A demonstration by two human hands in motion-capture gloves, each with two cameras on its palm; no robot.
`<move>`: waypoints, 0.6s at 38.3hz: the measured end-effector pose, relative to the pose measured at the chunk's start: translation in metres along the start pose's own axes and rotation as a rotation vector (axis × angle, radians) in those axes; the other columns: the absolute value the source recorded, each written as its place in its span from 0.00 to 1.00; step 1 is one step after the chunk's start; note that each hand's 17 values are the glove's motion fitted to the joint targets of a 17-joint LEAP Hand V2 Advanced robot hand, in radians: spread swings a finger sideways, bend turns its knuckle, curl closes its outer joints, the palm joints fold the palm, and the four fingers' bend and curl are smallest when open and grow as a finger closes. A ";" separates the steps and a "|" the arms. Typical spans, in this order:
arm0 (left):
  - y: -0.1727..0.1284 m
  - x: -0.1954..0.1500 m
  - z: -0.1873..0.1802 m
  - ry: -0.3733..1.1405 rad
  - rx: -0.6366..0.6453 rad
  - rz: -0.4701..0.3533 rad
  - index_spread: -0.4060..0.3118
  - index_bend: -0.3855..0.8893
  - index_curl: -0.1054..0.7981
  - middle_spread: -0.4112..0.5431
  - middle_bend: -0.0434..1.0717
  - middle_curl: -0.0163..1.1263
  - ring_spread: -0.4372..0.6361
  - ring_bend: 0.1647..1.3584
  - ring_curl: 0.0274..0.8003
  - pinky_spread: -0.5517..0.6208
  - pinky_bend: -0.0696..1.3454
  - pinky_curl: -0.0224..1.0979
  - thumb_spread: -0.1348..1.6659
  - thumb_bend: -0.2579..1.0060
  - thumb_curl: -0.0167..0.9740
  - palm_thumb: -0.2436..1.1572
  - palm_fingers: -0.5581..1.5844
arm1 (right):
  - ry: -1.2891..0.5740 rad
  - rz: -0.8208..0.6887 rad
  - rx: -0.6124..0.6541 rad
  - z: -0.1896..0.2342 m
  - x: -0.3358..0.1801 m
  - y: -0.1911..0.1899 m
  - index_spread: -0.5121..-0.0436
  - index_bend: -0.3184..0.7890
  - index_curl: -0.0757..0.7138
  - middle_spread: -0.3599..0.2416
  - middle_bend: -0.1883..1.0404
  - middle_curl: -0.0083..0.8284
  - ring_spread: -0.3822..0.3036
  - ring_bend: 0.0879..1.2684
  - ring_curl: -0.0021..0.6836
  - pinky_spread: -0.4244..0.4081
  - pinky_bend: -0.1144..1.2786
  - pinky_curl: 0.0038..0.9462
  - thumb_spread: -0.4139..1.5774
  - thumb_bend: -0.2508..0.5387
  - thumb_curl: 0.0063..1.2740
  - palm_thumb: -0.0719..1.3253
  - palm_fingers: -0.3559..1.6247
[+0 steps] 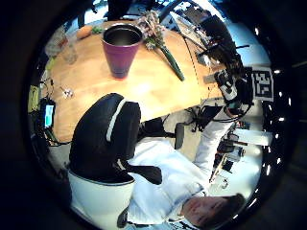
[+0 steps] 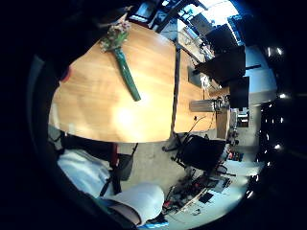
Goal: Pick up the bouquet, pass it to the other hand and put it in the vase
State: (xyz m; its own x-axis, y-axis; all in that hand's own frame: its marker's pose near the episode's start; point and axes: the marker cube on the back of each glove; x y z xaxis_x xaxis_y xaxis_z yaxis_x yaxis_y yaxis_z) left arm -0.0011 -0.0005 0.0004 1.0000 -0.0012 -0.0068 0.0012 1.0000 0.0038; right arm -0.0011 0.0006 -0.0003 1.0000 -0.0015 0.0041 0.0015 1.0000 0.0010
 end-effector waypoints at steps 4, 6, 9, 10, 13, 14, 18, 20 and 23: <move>-0.002 -0.003 0.002 0.015 0.003 -0.001 0.59 0.44 0.21 0.58 0.18 0.08 0.62 0.22 0.12 0.67 0.33 0.13 0.43 0.31 0.08 0.34 0.43 | -0.016 -0.004 0.006 0.004 0.001 -0.001 0.56 0.41 0.19 0.54 0.38 0.14 0.66 0.21 0.16 0.72 0.41 0.16 0.52 0.47 0.04 0.22 0.43; -0.004 -0.003 0.006 0.023 -0.010 0.003 0.59 0.44 0.24 0.60 0.18 0.09 0.64 0.24 0.15 0.69 0.33 0.15 0.49 0.31 0.09 0.34 0.42 | -0.028 -0.009 0.007 0.009 0.004 -0.003 0.50 0.42 0.22 0.53 0.39 0.17 0.65 0.22 0.19 0.74 0.41 0.18 0.57 0.47 0.05 0.22 0.45; -0.005 0.000 0.012 0.029 -0.039 0.016 0.59 0.44 0.27 0.62 0.18 0.11 0.68 0.26 0.17 0.72 0.34 0.18 0.56 0.30 0.11 0.35 0.41 | -0.046 -0.012 0.000 0.013 0.007 -0.003 0.44 0.41 0.25 0.52 0.39 0.21 0.65 0.24 0.24 0.76 0.41 0.21 0.63 0.46 0.06 0.23 0.44; -0.005 0.001 0.014 0.030 -0.047 0.021 0.59 0.44 0.28 0.62 0.18 0.11 0.69 0.26 0.18 0.73 0.34 0.18 0.58 0.30 0.12 0.35 0.41 | -0.049 -0.009 -0.001 0.012 0.007 -0.003 0.42 0.41 0.26 0.52 0.39 0.22 0.65 0.24 0.25 0.77 0.41 0.22 0.65 0.45 0.07 0.23 0.44; -0.004 0.004 0.018 0.031 -0.059 0.031 0.59 0.44 0.31 0.64 0.19 0.13 0.71 0.27 0.19 0.75 0.35 0.20 0.62 0.29 0.13 0.35 0.41 | -0.047 -0.001 0.005 0.012 0.010 -0.005 0.40 0.40 0.28 0.52 0.39 0.25 0.65 0.25 0.28 0.78 0.41 0.23 0.69 0.44 0.08 0.24 0.44; -0.004 0.005 0.018 0.033 -0.058 0.036 0.59 0.44 0.31 0.64 0.19 0.13 0.71 0.27 0.20 0.75 0.35 0.20 0.63 0.28 0.14 0.35 0.40 | -0.046 0.003 0.008 0.013 0.012 -0.006 0.39 0.40 0.28 0.51 0.39 0.26 0.65 0.26 0.29 0.79 0.41 0.24 0.70 0.43 0.08 0.24 0.44; -0.005 0.013 0.018 0.042 -0.041 0.064 0.59 0.44 0.34 0.65 0.19 0.15 0.73 0.28 0.21 0.77 0.35 0.22 0.67 0.27 0.16 0.36 0.40 | -0.047 0.030 0.017 0.019 0.020 -0.014 0.37 0.40 0.30 0.51 0.39 0.29 0.64 0.26 0.31 0.80 0.40 0.25 0.73 0.41 0.09 0.24 0.44; -0.005 0.019 0.019 0.046 -0.033 0.080 0.59 0.44 0.36 0.65 0.19 0.16 0.73 0.28 0.22 0.77 0.35 0.23 0.68 0.26 0.16 0.36 0.40 | -0.042 0.060 0.013 0.024 0.026 -0.018 0.36 0.39 0.31 0.51 0.39 0.30 0.64 0.27 0.33 0.79 0.40 0.26 0.74 0.40 0.10 0.25 0.45; -0.008 0.027 0.021 0.051 -0.021 0.101 0.59 0.44 0.37 0.66 0.19 0.17 0.74 0.29 0.23 0.77 0.35 0.24 0.69 0.25 0.18 0.36 0.39 | -0.024 0.123 0.004 0.023 0.030 -0.021 0.36 0.37 0.30 0.51 0.41 0.33 0.63 0.28 0.35 0.80 0.42 0.28 0.76 0.39 0.11 0.26 0.47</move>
State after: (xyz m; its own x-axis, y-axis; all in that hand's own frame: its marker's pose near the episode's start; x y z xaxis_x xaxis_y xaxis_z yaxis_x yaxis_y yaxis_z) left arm 0.0261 -0.0083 0.0211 0.9933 0.0992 -0.0587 -0.1002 0.9949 -0.0143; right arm 0.0293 -0.0205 0.0230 0.9922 0.1211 0.0288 -0.1212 0.9926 0.0034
